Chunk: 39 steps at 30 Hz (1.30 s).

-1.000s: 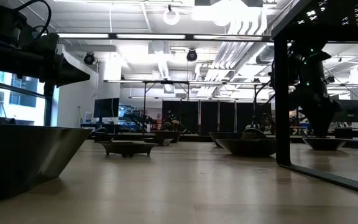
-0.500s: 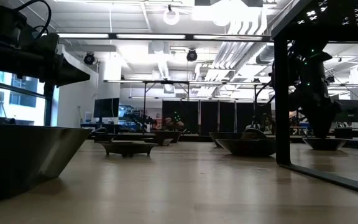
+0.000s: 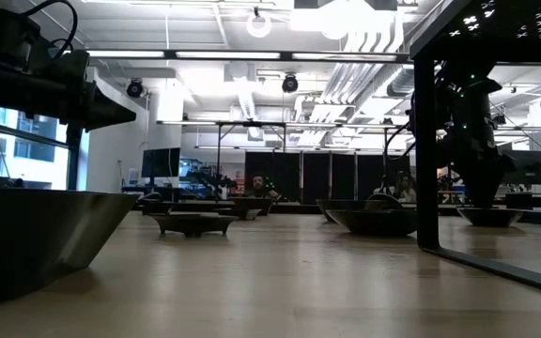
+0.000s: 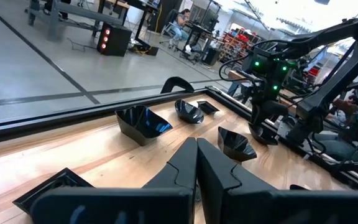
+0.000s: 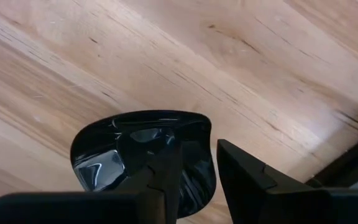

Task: Pick & Place Mini shaped plates
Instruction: Put the black leaf-shaped plate on the shelf

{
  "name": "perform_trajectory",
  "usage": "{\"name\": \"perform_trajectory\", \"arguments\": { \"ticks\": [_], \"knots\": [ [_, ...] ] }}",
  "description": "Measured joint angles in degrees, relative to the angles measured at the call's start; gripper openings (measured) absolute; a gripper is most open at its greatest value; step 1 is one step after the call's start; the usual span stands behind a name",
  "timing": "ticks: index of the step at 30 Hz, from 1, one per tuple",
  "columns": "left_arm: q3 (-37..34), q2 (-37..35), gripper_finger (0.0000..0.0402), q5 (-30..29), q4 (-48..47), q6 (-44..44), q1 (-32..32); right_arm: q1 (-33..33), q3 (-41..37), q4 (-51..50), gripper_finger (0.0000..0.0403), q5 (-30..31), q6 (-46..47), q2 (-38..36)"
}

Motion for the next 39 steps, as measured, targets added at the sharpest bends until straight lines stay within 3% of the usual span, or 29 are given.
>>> {"name": "perform_trajectory", "arguments": {
  "ticks": [16, 19, 28, 33, 39],
  "knots": [
    [0.0, 0.0, 0.0001, 0.0, 0.0, 0.0, 0.0, 0.02, 0.0, 0.1, 0.0085, -0.75, 1.14, 0.02],
    [0.0, 0.0, 0.0001, -0.02, 0.0, 0.0, 0.0, 0.0, 0.0, 0.08, 0.0091, 0.89, 1.86, 0.02],
    [0.0, 0.0, 0.0001, -0.02, -0.01, -0.01, 0.0, 2.66, 0.0, 1.44, 0.0118, -3.28, 1.73, 0.42],
    [0.0, 0.0, 0.0001, -0.02, 0.0, -0.02, 0.0, 4.1, 0.0, 1.77, 0.0102, -2.66, 1.97, 0.52],
    [0.0, -0.01, 0.0001, -0.04, -0.01, -0.02, 0.0, 5.86, -0.02, 1.77, 0.0055, -3.08, 1.85, 1.87]
  ]
}}
